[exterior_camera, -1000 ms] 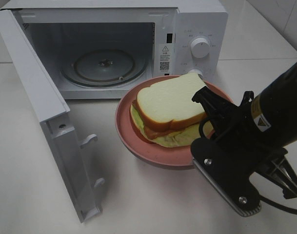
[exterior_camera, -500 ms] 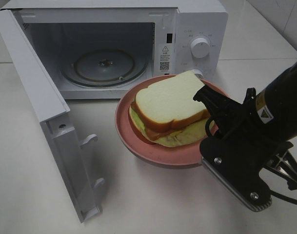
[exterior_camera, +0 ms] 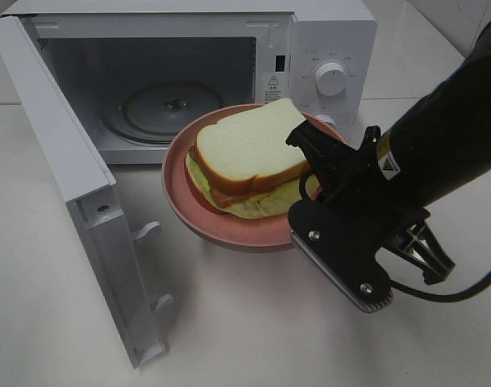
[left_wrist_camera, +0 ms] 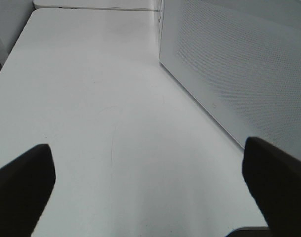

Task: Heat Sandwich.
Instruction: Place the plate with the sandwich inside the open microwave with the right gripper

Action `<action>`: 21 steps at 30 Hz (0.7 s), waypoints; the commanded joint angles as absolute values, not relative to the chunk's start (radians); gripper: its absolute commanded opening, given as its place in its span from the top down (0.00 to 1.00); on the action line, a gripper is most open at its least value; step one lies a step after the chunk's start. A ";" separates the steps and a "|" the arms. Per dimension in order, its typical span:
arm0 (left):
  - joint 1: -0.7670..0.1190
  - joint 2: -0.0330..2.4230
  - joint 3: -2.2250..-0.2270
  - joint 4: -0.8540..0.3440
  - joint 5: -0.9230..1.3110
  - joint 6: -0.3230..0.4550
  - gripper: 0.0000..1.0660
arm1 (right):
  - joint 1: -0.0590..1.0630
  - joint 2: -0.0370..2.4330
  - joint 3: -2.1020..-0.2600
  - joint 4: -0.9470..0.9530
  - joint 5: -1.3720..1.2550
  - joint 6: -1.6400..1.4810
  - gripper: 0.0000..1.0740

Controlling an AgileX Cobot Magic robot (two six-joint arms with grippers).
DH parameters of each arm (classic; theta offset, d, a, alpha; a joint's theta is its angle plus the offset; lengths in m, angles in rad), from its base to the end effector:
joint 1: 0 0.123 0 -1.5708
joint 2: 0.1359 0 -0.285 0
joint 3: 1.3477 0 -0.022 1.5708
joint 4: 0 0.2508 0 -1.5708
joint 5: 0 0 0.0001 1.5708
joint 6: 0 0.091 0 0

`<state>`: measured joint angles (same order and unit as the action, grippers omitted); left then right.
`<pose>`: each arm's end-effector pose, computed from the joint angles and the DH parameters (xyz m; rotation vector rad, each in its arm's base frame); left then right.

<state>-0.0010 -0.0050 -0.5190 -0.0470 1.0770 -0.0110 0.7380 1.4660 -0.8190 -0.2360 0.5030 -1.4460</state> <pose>-0.0086 -0.0038 0.2812 -0.0069 2.0363 -0.0637 0.2125 0.1794 0.2148 -2.4869 1.0222 -0.4523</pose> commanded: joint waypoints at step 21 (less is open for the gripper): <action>-0.002 -0.021 -0.516 -0.049 1.070 -0.019 0.08 | 0.779 1.695 -1.072 -0.157 0.485 -1.528 1.00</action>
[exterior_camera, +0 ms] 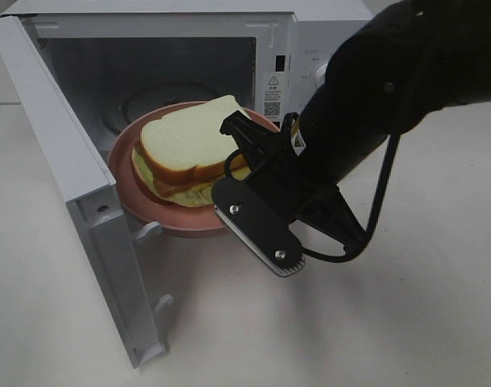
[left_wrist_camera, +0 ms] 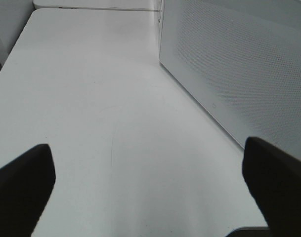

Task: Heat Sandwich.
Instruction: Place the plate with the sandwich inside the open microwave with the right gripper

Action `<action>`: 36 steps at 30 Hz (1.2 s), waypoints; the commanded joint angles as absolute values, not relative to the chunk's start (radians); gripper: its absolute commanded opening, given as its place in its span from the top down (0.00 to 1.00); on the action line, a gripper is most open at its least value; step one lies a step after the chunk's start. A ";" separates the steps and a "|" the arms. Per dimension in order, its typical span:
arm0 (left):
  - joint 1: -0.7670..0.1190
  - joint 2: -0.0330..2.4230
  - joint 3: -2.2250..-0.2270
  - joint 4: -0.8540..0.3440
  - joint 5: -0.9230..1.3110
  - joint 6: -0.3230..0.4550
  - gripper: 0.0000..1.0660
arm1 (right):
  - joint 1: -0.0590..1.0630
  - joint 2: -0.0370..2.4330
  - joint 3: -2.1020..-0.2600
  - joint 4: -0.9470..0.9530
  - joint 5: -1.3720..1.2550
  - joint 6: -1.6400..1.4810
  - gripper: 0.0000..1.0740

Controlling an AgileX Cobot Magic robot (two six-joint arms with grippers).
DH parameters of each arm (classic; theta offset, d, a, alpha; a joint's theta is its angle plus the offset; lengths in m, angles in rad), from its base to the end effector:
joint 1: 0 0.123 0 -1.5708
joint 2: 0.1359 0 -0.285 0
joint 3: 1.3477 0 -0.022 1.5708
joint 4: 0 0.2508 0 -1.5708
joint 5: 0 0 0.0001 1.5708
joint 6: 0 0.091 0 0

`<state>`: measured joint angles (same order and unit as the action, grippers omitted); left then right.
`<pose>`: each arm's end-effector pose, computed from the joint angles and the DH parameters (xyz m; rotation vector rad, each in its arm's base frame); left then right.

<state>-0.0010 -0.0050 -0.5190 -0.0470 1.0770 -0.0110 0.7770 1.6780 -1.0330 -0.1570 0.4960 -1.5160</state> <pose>-0.0086 -0.0038 0.2812 -0.0069 2.0363 -0.0637 0.2459 0.2323 0.2068 -2.4966 0.9542 -0.3934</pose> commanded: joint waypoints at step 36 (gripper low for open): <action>-0.002 -0.021 -0.516 -0.049 1.070 -0.019 0.08 | 0.767 1.986 -1.526 -0.140 0.678 -1.403 0.99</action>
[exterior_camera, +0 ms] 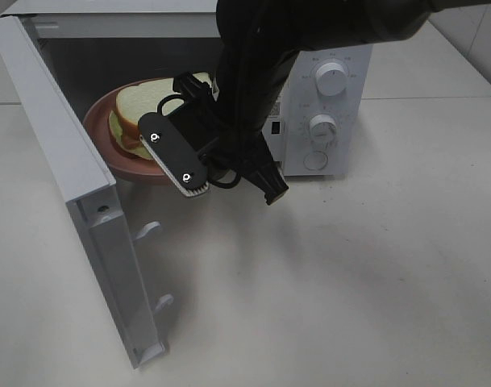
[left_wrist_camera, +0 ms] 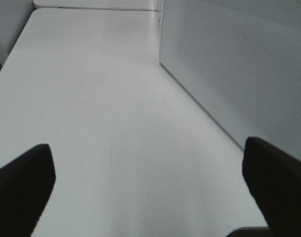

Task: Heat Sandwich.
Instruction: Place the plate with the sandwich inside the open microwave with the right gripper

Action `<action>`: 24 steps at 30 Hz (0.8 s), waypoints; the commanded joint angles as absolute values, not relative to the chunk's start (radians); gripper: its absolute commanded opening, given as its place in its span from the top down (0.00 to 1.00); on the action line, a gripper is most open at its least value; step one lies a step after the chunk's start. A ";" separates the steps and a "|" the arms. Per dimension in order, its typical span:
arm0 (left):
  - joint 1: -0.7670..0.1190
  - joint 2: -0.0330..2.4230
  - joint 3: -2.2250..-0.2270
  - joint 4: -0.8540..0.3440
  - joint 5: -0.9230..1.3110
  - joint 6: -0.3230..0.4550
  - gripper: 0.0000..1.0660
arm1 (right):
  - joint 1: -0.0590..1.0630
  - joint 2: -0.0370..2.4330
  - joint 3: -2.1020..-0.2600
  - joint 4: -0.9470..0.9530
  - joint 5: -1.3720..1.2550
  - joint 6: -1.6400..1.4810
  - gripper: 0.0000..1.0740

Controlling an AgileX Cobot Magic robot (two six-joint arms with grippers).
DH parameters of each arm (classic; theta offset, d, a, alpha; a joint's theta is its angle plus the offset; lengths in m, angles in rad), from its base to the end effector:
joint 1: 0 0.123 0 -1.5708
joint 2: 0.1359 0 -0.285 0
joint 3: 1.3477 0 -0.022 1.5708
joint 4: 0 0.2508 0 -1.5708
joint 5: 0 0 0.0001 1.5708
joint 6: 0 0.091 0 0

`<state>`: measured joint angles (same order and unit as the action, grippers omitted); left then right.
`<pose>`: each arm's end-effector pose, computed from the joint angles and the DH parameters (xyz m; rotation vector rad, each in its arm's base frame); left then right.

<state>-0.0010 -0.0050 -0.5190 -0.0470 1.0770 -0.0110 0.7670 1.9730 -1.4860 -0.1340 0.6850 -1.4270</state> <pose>-0.0086 -0.0038 0.2812 -0.0069 2.0363 -0.0637 0.3137 0.2917 0.2103 -2.4473 1.1294 -0.3573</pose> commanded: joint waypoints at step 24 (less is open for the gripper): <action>-0.002 -0.021 -0.516 -0.049 1.070 -0.019 0.08 | 0.743 2.211 -1.849 -0.191 0.744 -1.262 0.96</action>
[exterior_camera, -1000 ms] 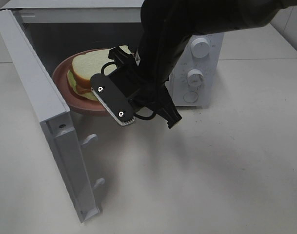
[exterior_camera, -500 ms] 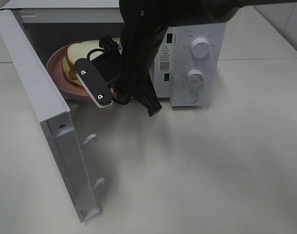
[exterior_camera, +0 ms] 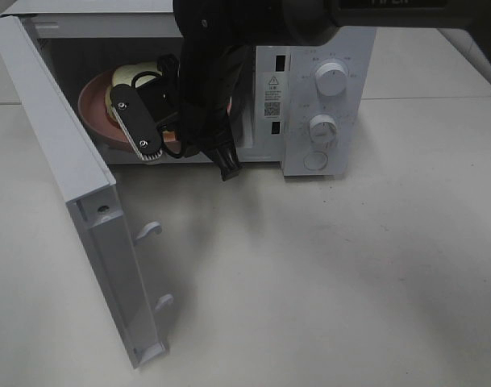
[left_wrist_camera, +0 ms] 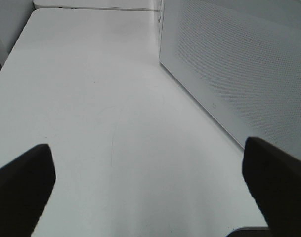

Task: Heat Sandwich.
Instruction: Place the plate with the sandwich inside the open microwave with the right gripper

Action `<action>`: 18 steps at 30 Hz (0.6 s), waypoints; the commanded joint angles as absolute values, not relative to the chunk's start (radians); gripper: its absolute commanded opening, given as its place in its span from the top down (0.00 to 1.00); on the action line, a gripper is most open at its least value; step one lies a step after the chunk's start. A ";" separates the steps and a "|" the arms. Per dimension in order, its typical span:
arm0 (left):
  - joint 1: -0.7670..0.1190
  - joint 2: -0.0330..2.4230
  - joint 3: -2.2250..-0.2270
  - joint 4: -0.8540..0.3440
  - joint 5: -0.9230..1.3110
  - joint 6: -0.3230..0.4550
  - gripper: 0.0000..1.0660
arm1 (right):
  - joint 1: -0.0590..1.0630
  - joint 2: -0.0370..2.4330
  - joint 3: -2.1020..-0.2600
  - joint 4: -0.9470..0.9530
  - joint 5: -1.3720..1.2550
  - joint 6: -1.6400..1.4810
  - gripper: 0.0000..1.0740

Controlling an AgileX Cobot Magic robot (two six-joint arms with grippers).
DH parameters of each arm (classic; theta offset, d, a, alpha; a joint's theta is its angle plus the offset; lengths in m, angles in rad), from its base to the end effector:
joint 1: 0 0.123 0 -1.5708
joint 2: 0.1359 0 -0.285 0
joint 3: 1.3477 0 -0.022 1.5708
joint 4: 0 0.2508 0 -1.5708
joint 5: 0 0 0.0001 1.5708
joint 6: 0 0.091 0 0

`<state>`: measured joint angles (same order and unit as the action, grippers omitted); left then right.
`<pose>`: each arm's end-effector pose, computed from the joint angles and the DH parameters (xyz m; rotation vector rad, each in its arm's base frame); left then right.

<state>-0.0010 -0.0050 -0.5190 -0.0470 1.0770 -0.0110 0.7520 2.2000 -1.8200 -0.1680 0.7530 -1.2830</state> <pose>-0.0086 -0.0038 0.2812 -0.0069 2.0363 -0.0637 0.3647 0.3269 0.1993 -2.3155 1.2872 -0.3758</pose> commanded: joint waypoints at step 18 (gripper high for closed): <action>-0.002 -0.021 -0.516 -0.049 1.070 -0.019 0.08 | 0.687 2.341 -2.011 -0.210 0.743 -1.272 0.96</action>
<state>-0.0010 -0.0050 -0.5190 -0.0470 1.0770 -0.0110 0.6930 2.3480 -1.9970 -0.1960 0.7630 -1.2700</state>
